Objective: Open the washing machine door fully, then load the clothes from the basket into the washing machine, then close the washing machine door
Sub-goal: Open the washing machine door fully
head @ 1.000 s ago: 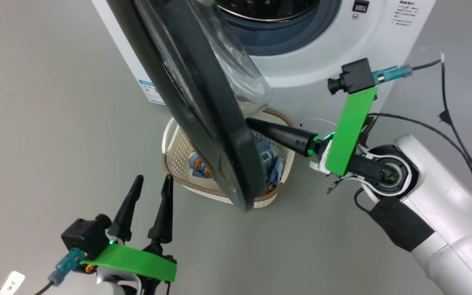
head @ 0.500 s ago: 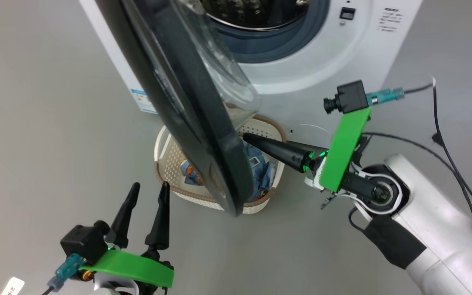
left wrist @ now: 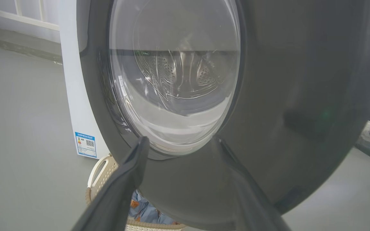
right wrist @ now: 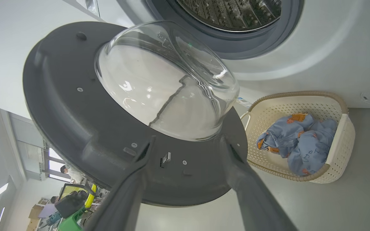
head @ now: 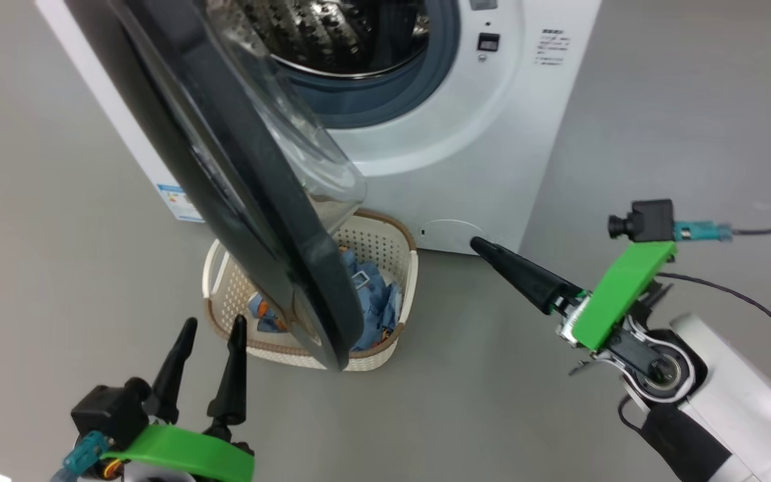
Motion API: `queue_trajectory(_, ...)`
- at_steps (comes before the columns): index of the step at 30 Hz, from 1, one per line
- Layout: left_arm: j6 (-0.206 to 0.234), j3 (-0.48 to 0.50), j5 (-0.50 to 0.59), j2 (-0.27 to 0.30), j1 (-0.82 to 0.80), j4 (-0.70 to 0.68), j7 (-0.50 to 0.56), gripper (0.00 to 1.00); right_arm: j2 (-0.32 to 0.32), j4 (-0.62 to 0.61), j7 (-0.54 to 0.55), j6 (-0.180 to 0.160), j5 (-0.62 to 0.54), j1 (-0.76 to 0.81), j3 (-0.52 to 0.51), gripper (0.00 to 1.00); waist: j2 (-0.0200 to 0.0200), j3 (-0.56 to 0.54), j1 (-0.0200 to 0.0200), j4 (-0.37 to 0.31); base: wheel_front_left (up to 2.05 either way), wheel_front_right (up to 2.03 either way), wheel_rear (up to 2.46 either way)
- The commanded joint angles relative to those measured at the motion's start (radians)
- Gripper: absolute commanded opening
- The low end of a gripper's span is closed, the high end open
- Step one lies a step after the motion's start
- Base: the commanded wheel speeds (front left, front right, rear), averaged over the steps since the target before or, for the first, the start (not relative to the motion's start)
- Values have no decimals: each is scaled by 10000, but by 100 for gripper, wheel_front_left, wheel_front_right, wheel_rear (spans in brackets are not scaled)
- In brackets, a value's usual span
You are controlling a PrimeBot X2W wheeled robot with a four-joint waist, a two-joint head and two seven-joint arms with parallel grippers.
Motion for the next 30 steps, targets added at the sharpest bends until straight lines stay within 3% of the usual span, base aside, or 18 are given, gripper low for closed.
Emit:
queue_trajectory(1, -25, 368, 100, 256, -67, -256, -63, 100, -80, -141, -249, 17, -191, 291, 15, 100, 0, -197, 0, -271, 0, 0, 0)
queue_trajectory(23, -25, 879, 123, 632, 713, -390, -63, 100, -1909, 857, -4007, 17, -1252, 2450, 837, 100, 0, -771, 0, -1470, 0, 0, 0)
queue_trajectory(30, -25, 960, 127, 656, 823, -358, -63, 100, -2284, 1350, -4974, 17, -2358, 2506, 1237, 100, 0, -848, 0, -1676, 0, 0, 0)
